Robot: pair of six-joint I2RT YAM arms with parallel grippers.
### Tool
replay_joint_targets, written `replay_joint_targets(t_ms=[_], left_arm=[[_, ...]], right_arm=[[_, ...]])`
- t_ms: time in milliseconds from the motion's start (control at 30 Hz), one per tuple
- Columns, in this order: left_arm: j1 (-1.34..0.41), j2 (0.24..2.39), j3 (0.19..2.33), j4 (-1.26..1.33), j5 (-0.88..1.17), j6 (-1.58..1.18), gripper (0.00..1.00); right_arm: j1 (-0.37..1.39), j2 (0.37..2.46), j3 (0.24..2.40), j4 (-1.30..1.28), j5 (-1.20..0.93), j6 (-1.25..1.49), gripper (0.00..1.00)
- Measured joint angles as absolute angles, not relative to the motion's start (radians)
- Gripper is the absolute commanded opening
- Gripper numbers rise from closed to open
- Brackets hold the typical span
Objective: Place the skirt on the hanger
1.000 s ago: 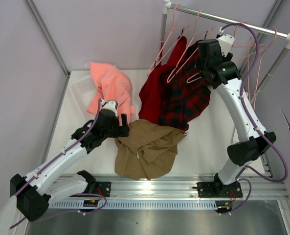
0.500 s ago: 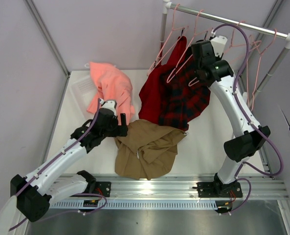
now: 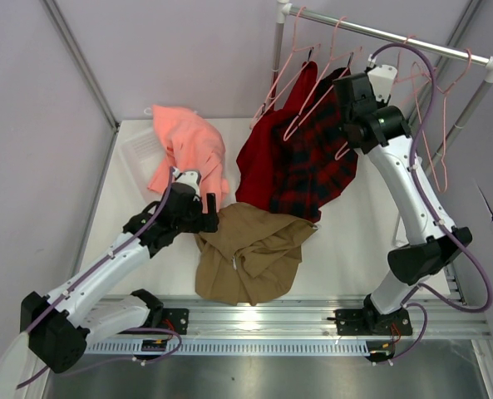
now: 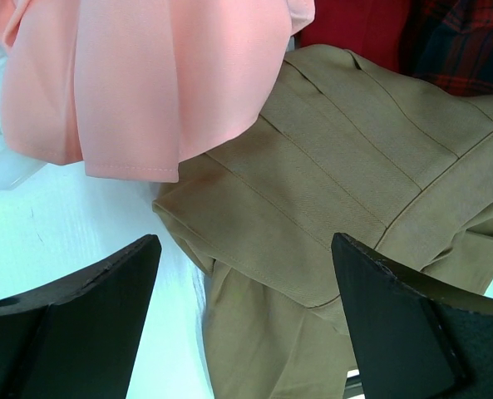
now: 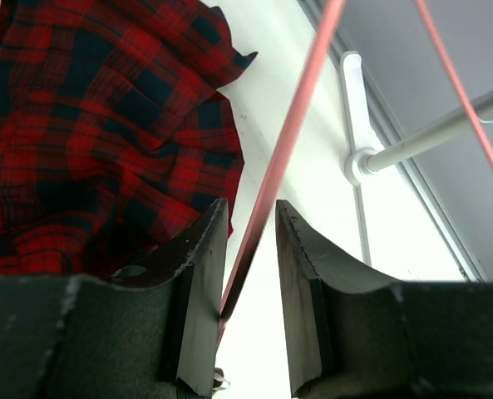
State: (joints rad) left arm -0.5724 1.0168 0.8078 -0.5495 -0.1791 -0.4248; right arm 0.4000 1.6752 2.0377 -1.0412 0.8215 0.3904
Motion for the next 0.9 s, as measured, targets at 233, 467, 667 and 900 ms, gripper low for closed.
replay_joint_targets(t_ms=[233,467,667,900], left_arm=[[-0.571,1.023,0.808,-0.549,-0.172,-0.424,0.9],[-0.57,1.027,0.808,-0.549,-0.171,-0.424,0.9],[-0.57,1.027,0.808,-0.549,-0.171,-0.424,0.9],[-0.57,1.027,0.808,-0.549,-0.168,-0.425,0.9]], right_arm=[[0.4,1.607,1.982,-1.044,0.832,0.385,0.25],[0.398,1.578,1.908,-1.023,0.83,0.358,0.16],[0.405,1.575,1.901,-1.012,0.847,0.336,0.0],[0.439,1.574,1.961,-1.024,0.836,0.294,0.0]])
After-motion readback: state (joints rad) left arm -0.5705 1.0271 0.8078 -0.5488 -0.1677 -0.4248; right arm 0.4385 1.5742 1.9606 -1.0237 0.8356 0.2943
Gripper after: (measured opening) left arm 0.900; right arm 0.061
